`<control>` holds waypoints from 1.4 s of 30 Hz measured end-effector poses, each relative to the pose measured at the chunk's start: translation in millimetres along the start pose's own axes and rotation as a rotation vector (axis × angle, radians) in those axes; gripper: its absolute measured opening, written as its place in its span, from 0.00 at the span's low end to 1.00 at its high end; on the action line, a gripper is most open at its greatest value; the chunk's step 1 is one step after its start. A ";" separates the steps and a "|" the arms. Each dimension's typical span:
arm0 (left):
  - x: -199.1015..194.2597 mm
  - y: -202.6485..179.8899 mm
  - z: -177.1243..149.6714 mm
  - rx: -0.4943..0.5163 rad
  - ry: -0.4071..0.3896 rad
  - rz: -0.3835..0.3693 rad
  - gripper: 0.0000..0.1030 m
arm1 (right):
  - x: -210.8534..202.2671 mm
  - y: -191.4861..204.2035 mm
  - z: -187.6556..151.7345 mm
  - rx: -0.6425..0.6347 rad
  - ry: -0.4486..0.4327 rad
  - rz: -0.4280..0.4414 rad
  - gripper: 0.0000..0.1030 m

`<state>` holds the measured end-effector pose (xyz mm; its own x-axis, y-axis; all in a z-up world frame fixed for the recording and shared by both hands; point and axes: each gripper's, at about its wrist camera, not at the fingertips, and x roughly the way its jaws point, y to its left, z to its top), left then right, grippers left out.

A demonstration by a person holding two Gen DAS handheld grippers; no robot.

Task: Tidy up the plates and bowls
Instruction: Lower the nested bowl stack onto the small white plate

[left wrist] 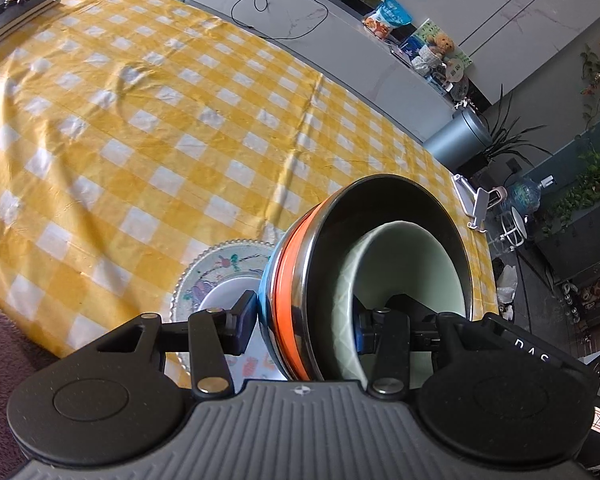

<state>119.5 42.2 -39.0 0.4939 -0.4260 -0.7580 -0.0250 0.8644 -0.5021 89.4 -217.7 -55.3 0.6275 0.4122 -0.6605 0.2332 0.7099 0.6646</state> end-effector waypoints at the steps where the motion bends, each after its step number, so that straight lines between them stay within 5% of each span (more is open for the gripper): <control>1: -0.6 5.2 -0.2 -0.008 0.005 0.003 0.49 | 3.5 2.1 -1.8 -0.002 0.011 -0.003 0.41; 13: 7.9 42.4 -3.3 -0.074 0.062 0.030 0.49 | 39.4 8.2 -17.9 0.005 0.119 -0.059 0.40; 29: 30.4 32.4 12.1 -0.072 0.081 0.031 0.49 | 52.8 0.5 1.6 0.032 0.098 -0.083 0.40; 42: 21.7 26.1 14.6 -0.063 0.070 0.045 0.49 | 51.3 -4.1 2.4 0.074 0.171 -0.097 0.37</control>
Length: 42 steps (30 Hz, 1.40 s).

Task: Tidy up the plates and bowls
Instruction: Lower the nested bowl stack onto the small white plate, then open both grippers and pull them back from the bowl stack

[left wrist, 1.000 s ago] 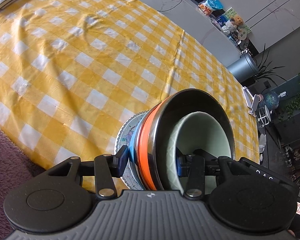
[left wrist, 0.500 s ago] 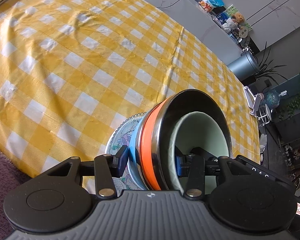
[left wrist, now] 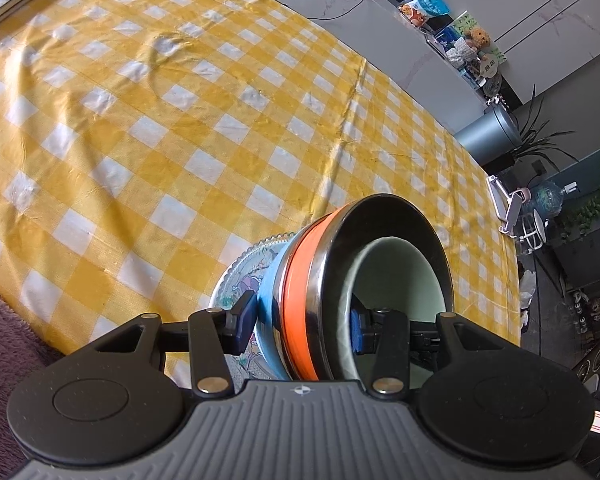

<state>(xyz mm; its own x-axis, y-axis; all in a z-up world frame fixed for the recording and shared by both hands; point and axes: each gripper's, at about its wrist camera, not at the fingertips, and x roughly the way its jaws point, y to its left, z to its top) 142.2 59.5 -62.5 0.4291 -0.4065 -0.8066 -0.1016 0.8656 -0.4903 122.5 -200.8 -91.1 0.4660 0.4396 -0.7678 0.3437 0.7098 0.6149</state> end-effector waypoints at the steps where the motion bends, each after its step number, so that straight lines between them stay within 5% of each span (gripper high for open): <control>1: 1.7 1.0 0.5 -0.002 0.003 -0.003 0.48 | -0.5 0.5 0.0 -0.003 -0.003 -0.004 0.37; 15: 2.8 -0.3 0.2 0.023 0.001 0.013 0.45 | -7.0 8.1 -1.2 -0.056 -0.060 0.014 0.55; 22: -16.4 -12.1 -4.5 0.073 -0.041 0.010 0.59 | -26.8 15.5 -3.7 -0.106 -0.119 -0.003 0.64; 30: -67.3 -36.1 -24.7 0.216 -0.206 0.016 0.64 | -75.6 25.3 -19.9 -0.205 -0.249 -0.005 0.69; 42: -153.8 -71.5 -97.4 0.515 -0.574 0.065 0.69 | -172.3 46.5 -90.4 -0.477 -0.534 0.006 0.79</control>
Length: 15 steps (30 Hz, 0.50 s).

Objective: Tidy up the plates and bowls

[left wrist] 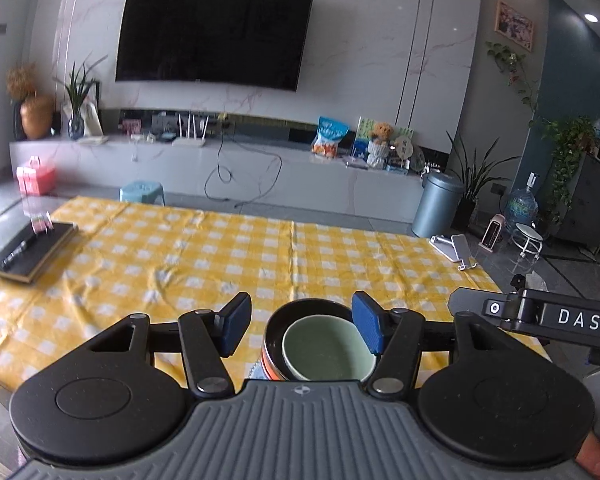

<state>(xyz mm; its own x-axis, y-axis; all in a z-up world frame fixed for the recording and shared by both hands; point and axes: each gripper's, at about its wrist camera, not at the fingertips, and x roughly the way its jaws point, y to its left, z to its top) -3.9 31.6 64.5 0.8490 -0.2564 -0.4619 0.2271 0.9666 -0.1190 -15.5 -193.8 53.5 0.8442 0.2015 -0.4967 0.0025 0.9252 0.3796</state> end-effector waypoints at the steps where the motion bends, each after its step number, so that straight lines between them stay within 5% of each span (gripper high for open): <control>1: -7.8 -2.4 -2.3 0.022 -0.028 0.011 0.71 | -7.8 3.0 -2.7 -0.022 -0.015 -0.001 0.81; 8: -40.8 -18.5 -27.7 0.160 -0.122 0.128 0.88 | -43.5 21.5 -28.9 -0.196 -0.065 -0.022 0.89; 15: -38.3 -21.4 -62.9 0.201 -0.056 0.154 0.89 | -49.9 21.2 -78.2 -0.293 -0.018 -0.083 0.94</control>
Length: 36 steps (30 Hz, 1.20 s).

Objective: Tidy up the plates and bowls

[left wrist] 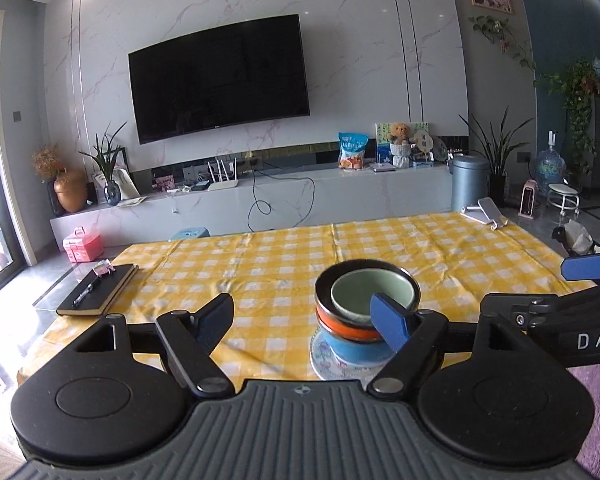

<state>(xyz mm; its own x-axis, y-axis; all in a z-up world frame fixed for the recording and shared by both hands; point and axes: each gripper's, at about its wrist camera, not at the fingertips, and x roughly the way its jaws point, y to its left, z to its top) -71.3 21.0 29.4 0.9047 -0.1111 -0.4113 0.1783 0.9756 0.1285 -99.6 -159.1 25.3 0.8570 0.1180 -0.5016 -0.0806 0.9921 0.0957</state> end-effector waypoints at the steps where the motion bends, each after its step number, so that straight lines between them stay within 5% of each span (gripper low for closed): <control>1: 0.3 0.8 -5.8 -0.006 0.015 0.008 0.89 | 0.2 0.0 -4.8 0.003 0.008 -0.004 0.94; 16: 6.1 -0.3 -40.1 -0.040 0.164 0.063 0.89 | 5.5 1.2 -39.2 0.012 0.054 -0.107 0.97; 36: 4.3 -9.1 -40.8 0.005 0.170 0.062 0.89 | -1.9 -0.8 -40.7 0.013 0.023 -0.111 0.97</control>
<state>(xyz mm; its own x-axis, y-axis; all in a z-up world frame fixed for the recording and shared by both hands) -84.8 19.4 -10.4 0.8358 -0.0167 -0.5488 0.1265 0.9785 0.1630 -121.9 -158.5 -8.8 0.8486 0.0088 -0.5289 0.0206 0.9986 0.0495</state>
